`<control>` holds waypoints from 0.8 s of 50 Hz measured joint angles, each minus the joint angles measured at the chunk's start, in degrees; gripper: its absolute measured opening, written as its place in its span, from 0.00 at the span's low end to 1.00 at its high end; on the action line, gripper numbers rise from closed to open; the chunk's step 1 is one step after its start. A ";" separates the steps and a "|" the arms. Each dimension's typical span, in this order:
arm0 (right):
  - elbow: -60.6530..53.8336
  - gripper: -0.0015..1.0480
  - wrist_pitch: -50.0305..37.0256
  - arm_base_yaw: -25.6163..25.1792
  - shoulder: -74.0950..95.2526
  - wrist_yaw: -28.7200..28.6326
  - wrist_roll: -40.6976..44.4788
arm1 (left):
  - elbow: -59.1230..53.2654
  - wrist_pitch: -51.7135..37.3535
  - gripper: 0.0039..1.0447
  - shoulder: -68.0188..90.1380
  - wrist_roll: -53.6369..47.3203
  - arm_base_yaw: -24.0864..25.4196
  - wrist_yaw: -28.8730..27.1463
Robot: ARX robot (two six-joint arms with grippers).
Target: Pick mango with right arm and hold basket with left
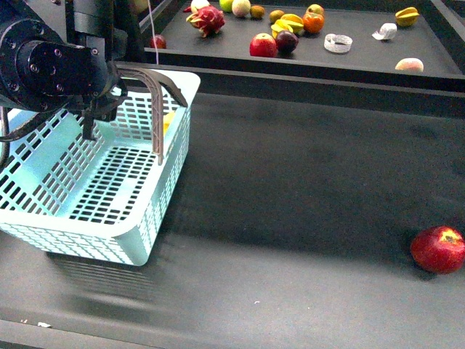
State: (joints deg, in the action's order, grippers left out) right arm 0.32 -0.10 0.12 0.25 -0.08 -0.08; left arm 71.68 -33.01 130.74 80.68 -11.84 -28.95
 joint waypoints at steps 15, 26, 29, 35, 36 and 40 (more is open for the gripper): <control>0.00 0.92 0.00 0.00 0.00 0.00 0.00 | -13.11 -8.24 0.92 -11.65 -8.48 1.66 0.09; 0.00 0.92 0.00 0.00 0.00 -0.02 0.00 | -30.69 -14.71 0.92 -28.46 -19.32 3.08 0.74; 0.00 0.92 0.00 0.00 0.00 -0.02 0.00 | -34.84 -15.23 0.92 -33.11 -21.07 3.28 0.61; 0.00 0.92 0.00 0.00 0.00 0.00 0.00 | -42.05 -14.78 0.92 -42.73 -22.62 3.82 -0.44; 0.00 0.92 0.00 0.00 0.00 0.00 0.00 | -42.91 -14.49 0.92 -44.06 -22.77 3.87 -0.79; 0.00 0.92 0.00 0.00 0.00 0.00 0.00 | -47.47 -12.46 0.92 -51.80 -23.91 3.50 -2.21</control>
State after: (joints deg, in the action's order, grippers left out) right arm 0.32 -0.10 0.12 0.25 -0.08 -0.08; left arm 24.21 -45.47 78.94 56.77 -8.34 -31.16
